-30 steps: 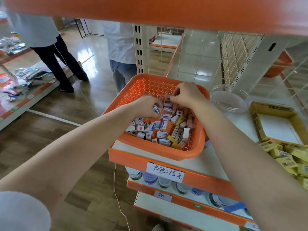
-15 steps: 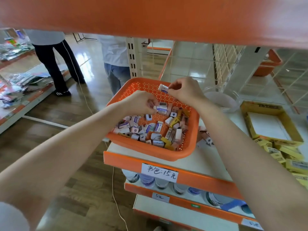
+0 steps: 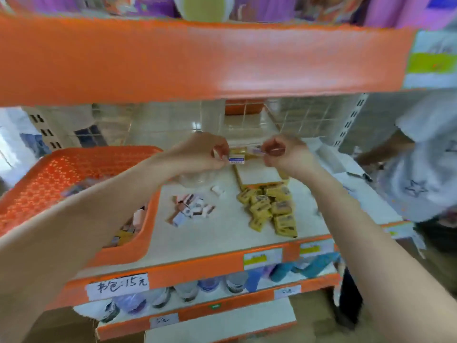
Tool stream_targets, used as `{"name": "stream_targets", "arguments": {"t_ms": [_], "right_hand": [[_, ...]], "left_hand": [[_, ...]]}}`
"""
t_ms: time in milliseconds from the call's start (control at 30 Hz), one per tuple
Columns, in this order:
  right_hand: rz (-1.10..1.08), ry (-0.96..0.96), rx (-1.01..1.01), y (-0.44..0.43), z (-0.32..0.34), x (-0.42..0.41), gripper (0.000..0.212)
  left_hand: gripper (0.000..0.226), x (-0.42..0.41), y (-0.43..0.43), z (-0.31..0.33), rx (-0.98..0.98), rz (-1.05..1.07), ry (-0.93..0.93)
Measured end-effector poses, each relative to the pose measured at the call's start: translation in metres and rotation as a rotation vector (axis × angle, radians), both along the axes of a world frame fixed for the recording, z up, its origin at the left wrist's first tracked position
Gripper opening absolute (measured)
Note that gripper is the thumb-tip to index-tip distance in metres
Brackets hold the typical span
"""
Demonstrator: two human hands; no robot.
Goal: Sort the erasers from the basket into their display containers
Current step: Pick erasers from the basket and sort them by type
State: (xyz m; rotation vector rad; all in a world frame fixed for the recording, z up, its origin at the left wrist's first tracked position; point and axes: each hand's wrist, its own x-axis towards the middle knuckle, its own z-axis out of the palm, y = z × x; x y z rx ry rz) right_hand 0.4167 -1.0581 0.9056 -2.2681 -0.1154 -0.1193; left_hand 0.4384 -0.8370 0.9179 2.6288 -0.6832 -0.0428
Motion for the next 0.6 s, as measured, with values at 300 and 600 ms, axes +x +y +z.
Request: {"name": "stream_targets", "arguments": {"t_ms": [300,600], "right_hand": [[-0.239,0.085,-0.187,-0.157,-0.012,-0.055,0.028],[-0.168,0.253,-0.316,-0.191,-0.049,-0.082,0.028]], "left_hand": [[0.017,0.006,-0.164,-0.02,-0.02,-0.281,-0.026],[0.021,-0.007,-0.222,-0.068,0.124,-0.41,0.052]]}}
